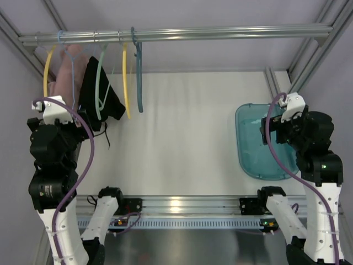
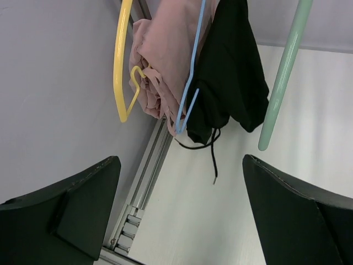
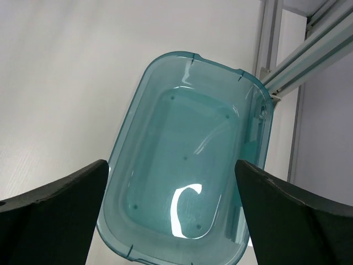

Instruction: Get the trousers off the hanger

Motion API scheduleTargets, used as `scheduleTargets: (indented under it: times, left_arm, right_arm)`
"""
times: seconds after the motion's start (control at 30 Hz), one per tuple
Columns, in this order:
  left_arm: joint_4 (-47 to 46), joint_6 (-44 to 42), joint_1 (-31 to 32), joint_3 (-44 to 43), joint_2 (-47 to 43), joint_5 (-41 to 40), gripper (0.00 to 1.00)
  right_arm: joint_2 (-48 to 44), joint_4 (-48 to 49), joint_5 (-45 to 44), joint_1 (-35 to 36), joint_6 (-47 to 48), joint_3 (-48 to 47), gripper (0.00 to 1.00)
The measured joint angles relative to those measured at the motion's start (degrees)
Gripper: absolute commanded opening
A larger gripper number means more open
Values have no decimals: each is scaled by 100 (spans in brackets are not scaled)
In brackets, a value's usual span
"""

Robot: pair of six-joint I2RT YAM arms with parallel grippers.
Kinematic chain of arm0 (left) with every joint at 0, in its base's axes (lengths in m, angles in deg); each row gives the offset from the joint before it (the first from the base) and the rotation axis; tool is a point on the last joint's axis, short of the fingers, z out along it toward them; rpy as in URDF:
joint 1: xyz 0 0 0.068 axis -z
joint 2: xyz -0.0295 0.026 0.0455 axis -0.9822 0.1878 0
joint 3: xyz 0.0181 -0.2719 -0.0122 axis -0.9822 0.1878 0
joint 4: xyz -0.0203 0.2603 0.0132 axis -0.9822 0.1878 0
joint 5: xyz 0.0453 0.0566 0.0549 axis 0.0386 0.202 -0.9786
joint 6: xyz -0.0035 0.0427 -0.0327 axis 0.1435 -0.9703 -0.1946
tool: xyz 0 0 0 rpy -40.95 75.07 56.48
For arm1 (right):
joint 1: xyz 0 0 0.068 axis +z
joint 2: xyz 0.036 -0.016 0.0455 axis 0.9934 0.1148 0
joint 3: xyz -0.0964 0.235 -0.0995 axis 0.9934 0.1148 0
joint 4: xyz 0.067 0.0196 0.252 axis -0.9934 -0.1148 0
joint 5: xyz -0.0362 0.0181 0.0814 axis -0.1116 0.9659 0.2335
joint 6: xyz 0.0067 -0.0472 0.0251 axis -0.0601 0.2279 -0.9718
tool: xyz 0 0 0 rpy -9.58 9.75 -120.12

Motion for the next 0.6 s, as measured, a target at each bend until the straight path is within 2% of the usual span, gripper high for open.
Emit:
scheduleTargets:
  times: [0.13, 0.2, 0.37, 0.43, 0.6]
  left_arm:
    - [28, 229, -111, -50, 87, -81, 99]
    - [192, 332, -173, -402, 376, 11, 99]
    - [271, 555, -273, -1926, 1596, 597, 99]
    - [264, 588, -282, -2256, 1937, 772, 94]
    - [319, 743, -286, -2664, 2736, 933, 99]
  right_arm:
    - [114, -4, 164, 0, 59, -2, 99]
    - [243, -13, 275, -2, 79, -4, 99]
    - [638, -74, 476, -2, 129, -76, 99]
    - [752, -74, 529, -2, 131, -79, 99]
    - [793, -90, 662, -2, 131, -79, 99]
